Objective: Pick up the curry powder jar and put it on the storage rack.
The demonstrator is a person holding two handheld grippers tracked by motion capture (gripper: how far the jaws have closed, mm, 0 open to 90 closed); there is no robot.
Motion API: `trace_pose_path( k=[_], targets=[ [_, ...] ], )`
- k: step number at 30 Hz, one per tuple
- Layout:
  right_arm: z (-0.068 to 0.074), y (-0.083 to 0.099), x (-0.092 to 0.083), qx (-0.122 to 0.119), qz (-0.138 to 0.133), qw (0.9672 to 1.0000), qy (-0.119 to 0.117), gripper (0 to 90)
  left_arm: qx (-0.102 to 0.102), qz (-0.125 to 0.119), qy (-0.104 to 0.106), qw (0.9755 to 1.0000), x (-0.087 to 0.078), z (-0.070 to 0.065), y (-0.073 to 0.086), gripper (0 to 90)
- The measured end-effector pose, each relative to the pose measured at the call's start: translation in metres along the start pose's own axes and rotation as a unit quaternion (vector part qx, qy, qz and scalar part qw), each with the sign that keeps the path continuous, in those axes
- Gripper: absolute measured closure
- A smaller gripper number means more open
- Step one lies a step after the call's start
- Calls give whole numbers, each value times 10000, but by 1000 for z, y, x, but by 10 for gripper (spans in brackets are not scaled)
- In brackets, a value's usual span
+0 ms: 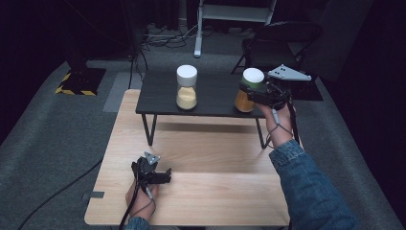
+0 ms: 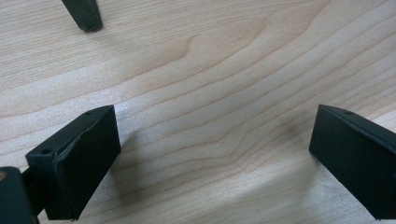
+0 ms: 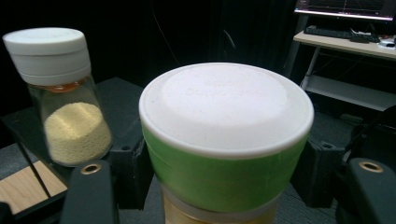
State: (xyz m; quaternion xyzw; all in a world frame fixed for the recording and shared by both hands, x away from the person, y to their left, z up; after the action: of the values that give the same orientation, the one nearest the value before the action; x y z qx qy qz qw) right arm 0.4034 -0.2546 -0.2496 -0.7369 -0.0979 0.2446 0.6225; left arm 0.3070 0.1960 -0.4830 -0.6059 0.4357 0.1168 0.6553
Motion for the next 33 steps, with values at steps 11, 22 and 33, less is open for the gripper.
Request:
trace_pose_path(
  k=[11, 22, 33],
  targets=[
    [-13, 10, 12, 261, 43, 9996, -13, 226, 3, -1, 2, 10000, 0, 0, 0, 18],
    [-21, 23, -19, 336, -3, 9994, -125, 88, 9, -4, 2, 10000, 0, 0, 0, 18],
    [-20, 70, -44, 424, 170, 9987, -240, 84, 4, -2, 2, 10000, 0, 0, 0, 18]
  ],
)
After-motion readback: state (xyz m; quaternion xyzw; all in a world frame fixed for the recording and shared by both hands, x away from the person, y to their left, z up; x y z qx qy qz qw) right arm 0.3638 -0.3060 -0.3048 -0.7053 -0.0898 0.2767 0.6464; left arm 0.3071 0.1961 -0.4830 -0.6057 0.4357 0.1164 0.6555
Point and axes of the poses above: each handheld gripper's, and its own axes: x roughly forward along the jaws, y roughly out of its underside, z roughly to its left, the point moved 5 cm from there along x, roughly forward along the jaws, and after that the axes turned 8 degrees about y, right-handed, at the moved point
